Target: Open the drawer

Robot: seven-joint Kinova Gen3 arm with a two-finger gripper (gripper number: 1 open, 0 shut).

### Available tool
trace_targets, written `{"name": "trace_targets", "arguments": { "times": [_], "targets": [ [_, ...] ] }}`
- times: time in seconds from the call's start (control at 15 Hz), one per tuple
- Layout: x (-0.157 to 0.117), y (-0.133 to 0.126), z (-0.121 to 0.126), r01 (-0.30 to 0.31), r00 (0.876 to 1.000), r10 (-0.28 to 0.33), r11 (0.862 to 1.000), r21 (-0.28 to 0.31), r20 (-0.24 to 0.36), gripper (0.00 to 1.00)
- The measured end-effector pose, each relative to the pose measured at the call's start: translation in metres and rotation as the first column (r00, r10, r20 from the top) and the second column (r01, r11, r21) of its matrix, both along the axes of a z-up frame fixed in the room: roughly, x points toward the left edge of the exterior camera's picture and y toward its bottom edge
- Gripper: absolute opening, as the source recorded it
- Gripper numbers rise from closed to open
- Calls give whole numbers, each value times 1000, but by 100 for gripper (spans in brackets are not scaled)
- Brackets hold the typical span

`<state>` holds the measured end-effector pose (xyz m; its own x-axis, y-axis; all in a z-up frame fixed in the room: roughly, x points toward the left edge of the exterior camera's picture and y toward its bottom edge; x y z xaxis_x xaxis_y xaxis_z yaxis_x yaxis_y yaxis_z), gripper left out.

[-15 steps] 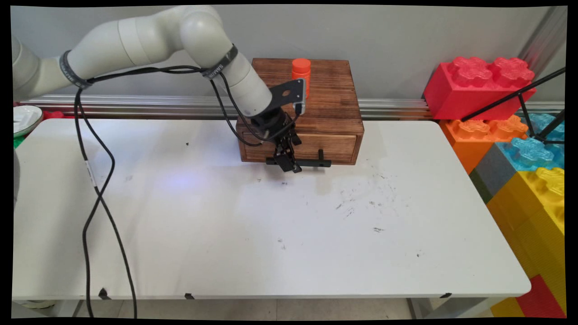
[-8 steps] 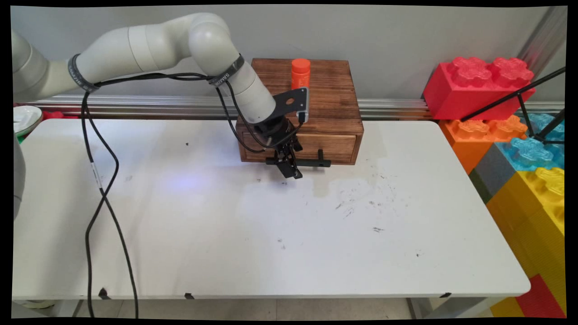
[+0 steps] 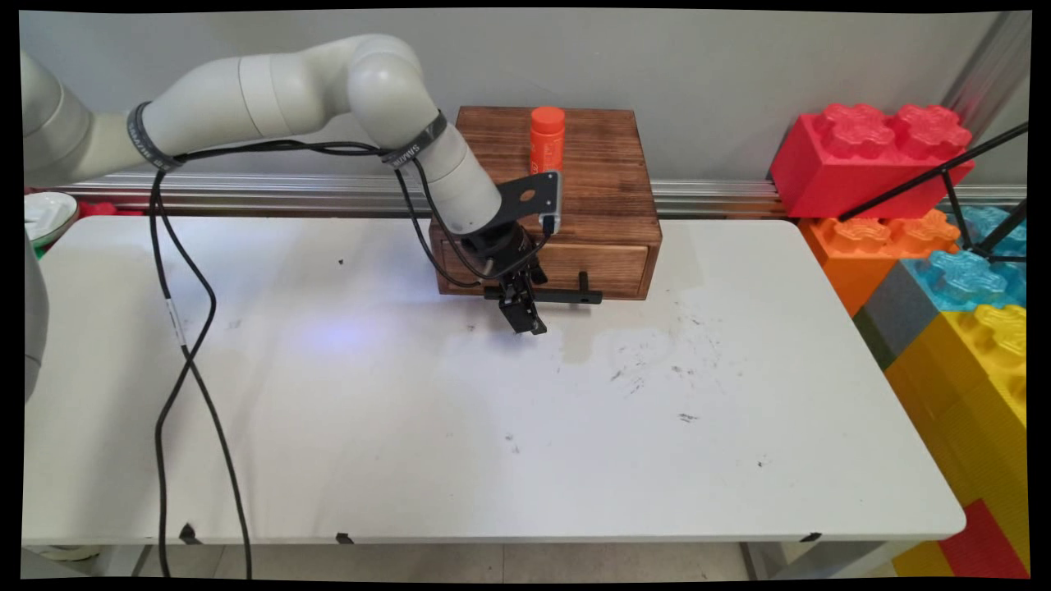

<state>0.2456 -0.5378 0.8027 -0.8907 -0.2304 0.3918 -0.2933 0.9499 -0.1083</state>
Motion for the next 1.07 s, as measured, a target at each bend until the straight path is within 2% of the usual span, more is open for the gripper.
{"name": "trace_targets", "arguments": {
  "times": [1.07],
  "targets": [
    [-12,4,-17,-46,999,46,999,23,-15,100]
  ]
}}
